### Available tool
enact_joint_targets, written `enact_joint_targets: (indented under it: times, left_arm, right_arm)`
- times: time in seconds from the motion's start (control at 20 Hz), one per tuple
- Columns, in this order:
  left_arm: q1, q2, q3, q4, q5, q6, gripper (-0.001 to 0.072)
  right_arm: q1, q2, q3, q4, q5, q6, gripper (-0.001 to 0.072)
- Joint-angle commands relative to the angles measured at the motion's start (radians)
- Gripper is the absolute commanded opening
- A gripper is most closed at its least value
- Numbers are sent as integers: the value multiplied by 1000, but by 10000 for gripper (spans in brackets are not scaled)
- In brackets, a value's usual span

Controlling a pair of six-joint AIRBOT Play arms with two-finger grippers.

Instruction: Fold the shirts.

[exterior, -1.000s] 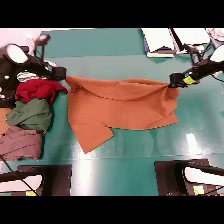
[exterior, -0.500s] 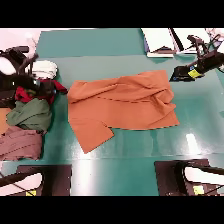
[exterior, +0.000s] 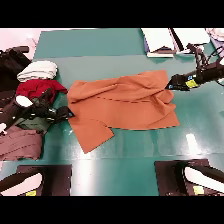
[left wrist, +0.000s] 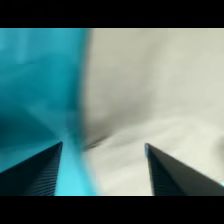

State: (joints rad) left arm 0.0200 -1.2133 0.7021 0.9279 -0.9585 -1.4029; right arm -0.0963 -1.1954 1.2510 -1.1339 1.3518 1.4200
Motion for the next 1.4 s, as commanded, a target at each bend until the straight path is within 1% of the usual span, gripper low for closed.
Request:
enact_joint_targets:
  times: [0.0,0.05,0.15,0.25,0.4,0.45,0.5,0.55,0.65,0.7,0.75,0.85,0.95,1.0,1.05,1.1,1.15,1.2,1.3,1.35]
  left_arm:
    - [-90,0,-41,-57,106,23,592]
    - [-109,0,-35,-57,110,19,420]
    - [-113,0,5,-50,78,16,16]
    - [-111,12,72,-4,31,16,22]
    - [-111,33,170,14,-28,28,22]
    - [-111,33,188,14,-33,35,22]
    - [-111,34,198,13,-30,35,22]
    - [-111,34,198,11,-21,35,22]
    - [-111,33,198,11,-13,34,22]
    - [-115,33,197,11,-13,34,22]
    - [-115,33,197,10,-15,34,22]
    - [-115,33,198,8,-17,34,22]
    - [-115,33,197,8,-18,32,22]
    - [-115,33,198,8,-17,32,22]
    - [-115,33,198,8,-17,32,22]
    - [-115,33,198,8,-18,32,22]
    - [-115,34,199,8,-23,32,22]
    - [-115,39,207,12,-35,31,22]
    - [-115,96,241,20,-35,31,21]
    - [-115,145,285,45,-38,13,21]
  right_arm:
    - [-1,7,-13,17,-12,0,306]
    - [-1,7,-13,12,-6,0,305]
    - [-27,7,-14,-14,32,0,305]
    - [-83,25,-61,-56,64,0,304]
    - [-238,93,-259,-124,41,0,305]
    - [-305,109,-330,-123,30,0,307]
    - [-384,116,-400,-114,27,0,389]
    - [-459,112,-463,-114,25,0,530]
    - [-556,78,-555,-109,23,-7,524]
    - [-582,60,-591,-75,10,-45,501]
    - [-596,42,-621,-10,-15,-84,501]
    - [-592,21,-658,97,-87,-107,500]
    - [-547,6,-662,140,-138,-109,499]
    - [-517,2,-660,148,-152,-109,472]
    - [-478,1,-657,146,-169,-109,375]
    - [-434,5,-657,146,-199,-109,270]
    - [-391,18,-657,146,-227,-109,123]
    - [-357,39,-657,146,-245,-109,14]
    - [-304,111,-623,145,-248,-109,13]
    - [-290,162,-577,145,-234,-109,13]
